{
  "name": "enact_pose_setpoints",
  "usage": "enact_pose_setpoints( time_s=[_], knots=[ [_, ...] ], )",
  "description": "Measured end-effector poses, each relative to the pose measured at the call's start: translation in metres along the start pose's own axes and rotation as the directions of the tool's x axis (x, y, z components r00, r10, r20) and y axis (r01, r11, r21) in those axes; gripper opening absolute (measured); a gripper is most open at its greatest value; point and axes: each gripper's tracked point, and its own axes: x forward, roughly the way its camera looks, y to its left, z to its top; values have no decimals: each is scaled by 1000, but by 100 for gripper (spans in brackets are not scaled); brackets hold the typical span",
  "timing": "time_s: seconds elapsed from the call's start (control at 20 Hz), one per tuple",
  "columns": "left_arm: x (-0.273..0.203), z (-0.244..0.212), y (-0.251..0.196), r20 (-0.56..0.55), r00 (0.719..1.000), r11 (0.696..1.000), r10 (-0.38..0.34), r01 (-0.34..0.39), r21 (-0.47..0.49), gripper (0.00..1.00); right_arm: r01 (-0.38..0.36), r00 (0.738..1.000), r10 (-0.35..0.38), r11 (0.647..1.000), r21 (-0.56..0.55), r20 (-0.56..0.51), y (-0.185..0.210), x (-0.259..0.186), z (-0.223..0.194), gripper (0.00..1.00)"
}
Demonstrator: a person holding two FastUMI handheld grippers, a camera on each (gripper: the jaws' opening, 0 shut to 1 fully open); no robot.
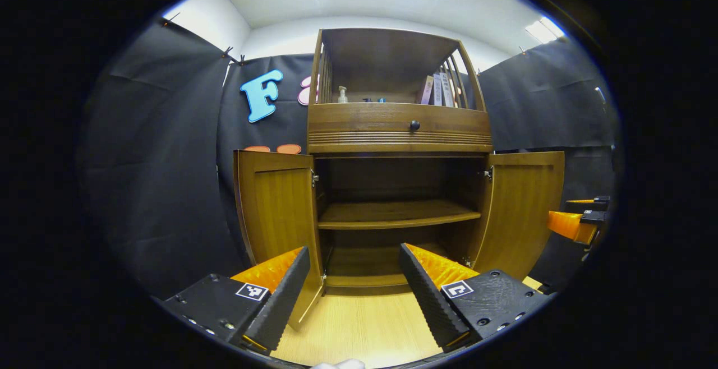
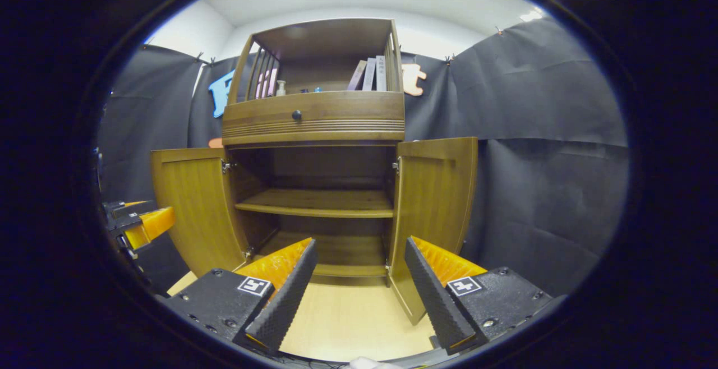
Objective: Open the right door of the double-door shoe cabinet with the right hand, and open the left door with the left hand.
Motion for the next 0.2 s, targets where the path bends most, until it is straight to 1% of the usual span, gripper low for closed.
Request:
enact_pose_setpoints(
  time_s=[0.05,0.1,0.2],
  knots=[
    [0,0,2,4,1000,1000,3,-3,4,100,-2,1000,2,1000,4,-2,1,0,0,100],
    [0,-2,5,-1,1000,1000,5,-5,7,96,-3,1000,3,1000,7,-2,2,0,-1,100],
    [-1,-4,8,-7,1000,1000,17,-17,13,96,-7,1000,7,1000,9,-2,5,-1,-1,100]
  ],
)
